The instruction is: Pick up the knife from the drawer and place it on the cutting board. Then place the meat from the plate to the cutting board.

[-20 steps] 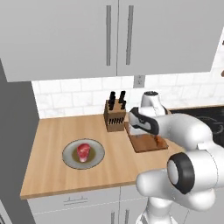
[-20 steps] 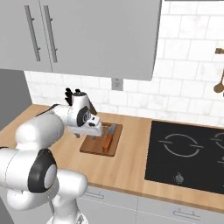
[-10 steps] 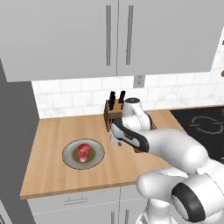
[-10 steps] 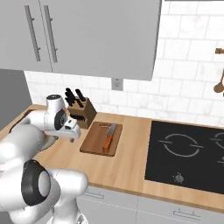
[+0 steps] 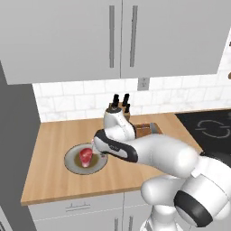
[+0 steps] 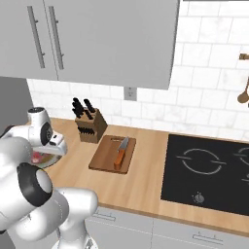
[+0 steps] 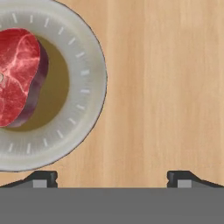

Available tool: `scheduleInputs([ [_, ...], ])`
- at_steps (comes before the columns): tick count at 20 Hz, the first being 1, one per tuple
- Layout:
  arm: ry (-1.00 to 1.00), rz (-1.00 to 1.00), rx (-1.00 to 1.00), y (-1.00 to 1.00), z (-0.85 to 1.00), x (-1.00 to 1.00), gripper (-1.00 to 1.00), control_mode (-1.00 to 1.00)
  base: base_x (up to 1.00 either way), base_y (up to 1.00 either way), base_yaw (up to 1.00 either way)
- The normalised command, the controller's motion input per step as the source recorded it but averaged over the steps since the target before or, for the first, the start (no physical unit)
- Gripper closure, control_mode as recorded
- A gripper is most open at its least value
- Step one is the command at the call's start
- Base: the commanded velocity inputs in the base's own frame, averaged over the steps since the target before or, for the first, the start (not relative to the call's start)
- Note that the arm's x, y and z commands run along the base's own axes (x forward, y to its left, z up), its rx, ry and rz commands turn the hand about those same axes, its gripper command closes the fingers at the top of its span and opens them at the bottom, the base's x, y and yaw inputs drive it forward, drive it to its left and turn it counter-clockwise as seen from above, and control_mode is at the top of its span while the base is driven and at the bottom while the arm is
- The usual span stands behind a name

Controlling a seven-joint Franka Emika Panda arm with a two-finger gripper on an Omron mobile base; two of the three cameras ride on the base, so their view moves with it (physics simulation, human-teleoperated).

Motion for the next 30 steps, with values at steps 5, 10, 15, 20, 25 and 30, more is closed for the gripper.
scheduleInputs([
  [5,0.01,0.0,0.0,0.63,0.0,0.0,-1.0,-1.0,0.0,0.0,0.0],
  [10,0.06,-0.01,0.0,0.47,0.0,-0.03,-1.0,-1.0,0.0,0.0,0.0],
  [15,0.09,0.0,0.0,0.39,-0.08,0.0,-1.0,-1.0,0.0,0.0,0.0],
  [20,0.01,0.0,0.0,0.25,-0.17,0.0,-1.0,-1.0,0.0,0.0,0.0],
  [25,0.0,0.0,0.0,0.11,-0.41,0.02,-1.0,-1.0,0.0,0.0,0.0],
  [30,0.01,0.0,0.0,0.01,-0.27,0.14,-1.0,-1.0,0.0,0.0,0.0],
])
